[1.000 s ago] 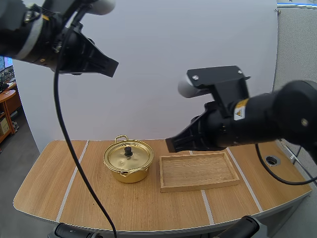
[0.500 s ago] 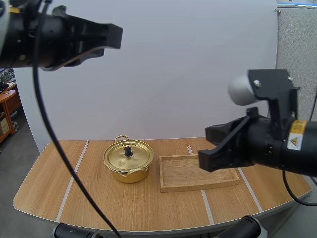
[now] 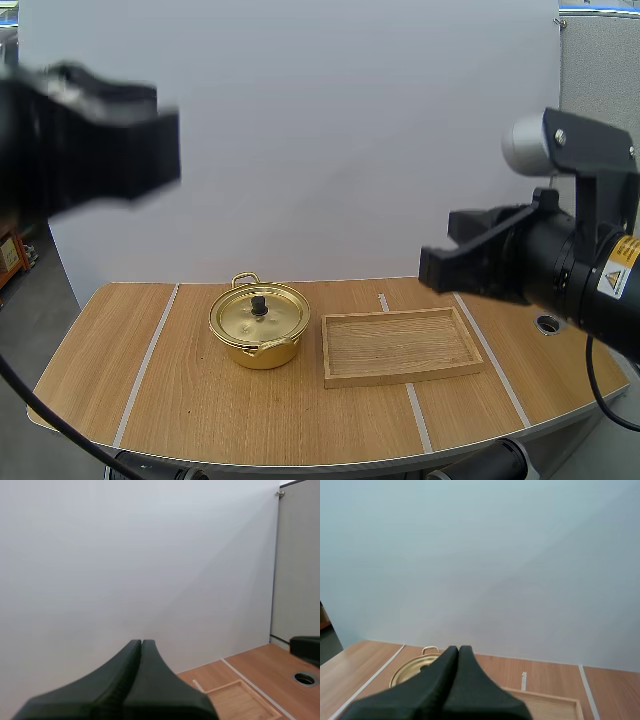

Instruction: Open the pot, put the grape inside, and close it

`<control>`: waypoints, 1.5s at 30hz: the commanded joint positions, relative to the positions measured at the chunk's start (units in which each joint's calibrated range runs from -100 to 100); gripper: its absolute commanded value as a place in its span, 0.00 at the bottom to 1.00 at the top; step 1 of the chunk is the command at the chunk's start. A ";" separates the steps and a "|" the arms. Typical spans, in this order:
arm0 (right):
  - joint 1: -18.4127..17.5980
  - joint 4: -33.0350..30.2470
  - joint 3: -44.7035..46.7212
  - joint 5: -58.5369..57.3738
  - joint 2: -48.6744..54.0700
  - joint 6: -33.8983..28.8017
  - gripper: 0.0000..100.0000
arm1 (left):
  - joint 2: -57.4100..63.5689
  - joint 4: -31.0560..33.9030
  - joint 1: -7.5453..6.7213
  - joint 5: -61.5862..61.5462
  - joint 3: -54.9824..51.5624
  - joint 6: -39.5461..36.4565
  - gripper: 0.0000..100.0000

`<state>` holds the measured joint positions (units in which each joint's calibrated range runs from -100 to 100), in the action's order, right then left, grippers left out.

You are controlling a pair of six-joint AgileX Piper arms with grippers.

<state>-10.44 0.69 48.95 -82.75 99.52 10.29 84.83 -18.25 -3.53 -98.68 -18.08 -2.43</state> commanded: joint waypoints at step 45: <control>5.99 -9.16 44.89 73.84 0.48 -0.29 0.00 | 15.17 14.22 3.92 79.48 -67.72 -3.80 0.00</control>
<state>-4.74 -8.18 81.49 -27.39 99.64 10.17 99.75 -4.17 0.38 -22.36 -80.80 -5.74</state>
